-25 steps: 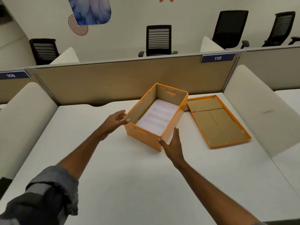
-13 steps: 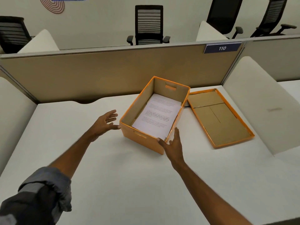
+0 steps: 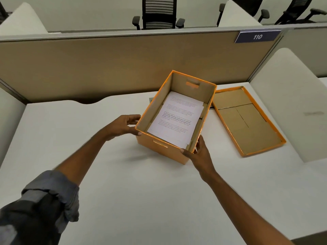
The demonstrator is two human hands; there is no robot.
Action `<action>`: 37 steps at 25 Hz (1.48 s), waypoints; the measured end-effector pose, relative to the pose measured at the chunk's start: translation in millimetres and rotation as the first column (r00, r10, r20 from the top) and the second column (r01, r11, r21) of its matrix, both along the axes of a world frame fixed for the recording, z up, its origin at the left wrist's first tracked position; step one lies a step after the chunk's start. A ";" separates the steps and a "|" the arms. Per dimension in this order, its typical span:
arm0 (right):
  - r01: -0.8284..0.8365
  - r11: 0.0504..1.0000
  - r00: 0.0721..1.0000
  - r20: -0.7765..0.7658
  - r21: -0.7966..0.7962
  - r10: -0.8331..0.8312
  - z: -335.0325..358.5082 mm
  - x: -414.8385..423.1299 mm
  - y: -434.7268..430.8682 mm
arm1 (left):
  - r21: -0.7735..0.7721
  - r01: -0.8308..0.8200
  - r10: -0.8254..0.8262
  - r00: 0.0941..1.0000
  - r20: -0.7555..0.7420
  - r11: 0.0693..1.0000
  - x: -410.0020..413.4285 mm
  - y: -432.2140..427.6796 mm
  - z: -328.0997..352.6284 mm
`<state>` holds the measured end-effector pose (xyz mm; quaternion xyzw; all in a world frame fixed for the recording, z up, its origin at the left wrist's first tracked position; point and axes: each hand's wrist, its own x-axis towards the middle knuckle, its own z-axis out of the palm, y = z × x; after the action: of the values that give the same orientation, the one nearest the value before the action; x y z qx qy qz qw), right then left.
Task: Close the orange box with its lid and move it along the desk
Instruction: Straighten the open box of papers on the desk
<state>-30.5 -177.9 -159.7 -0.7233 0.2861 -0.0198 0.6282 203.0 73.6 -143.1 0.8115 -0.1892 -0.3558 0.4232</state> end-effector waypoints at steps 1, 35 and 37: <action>0.007 1.000 1.000 -0.004 0.001 -0.007 0.5 1.2 0.2 | 0.004 0.000 0.000 1.000 0.006 1.000 0.1 -1.7 0.7; -0.562 0.826 0.827 -0.001 -0.042 0.563 7.4 -162.2 -52.8 | 0.018 -0.544 0.528 0.822 0.215 0.839 -351.5 19.2 9.7; -0.569 0.820 0.822 -0.013 -0.070 0.569 0.9 -167.5 -48.0 | 0.023 -0.550 0.535 0.820 0.201 0.835 -356.3 23.1 4.9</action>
<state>-198.0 -225.9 -158.9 -0.7972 0.0540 0.1555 0.5808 -153.4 96.7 -138.3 0.8776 0.0253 -0.1502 0.4546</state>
